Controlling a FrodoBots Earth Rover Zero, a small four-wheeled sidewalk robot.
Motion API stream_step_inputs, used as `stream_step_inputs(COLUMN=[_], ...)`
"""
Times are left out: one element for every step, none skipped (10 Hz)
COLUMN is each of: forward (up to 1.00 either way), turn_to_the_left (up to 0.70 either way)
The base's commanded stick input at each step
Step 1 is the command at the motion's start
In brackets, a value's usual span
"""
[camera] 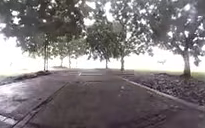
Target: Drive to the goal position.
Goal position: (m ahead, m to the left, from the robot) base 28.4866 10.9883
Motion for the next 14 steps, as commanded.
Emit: stream_step_inputs(forward=[0.7, 0.7, 0.7, 0.7, 0.7, 0.7, 0.7, 0.7, 0.7, 0.7, 0.7, 0.7, 0.7, 0.7], turn_to_the_left=[0.0, 0.0, 0.0, 0.0, 0.0, 0.0, 0.0, 0.29, 0.35, 0.06, 0.0, 0.0, 0.0, 0.0])
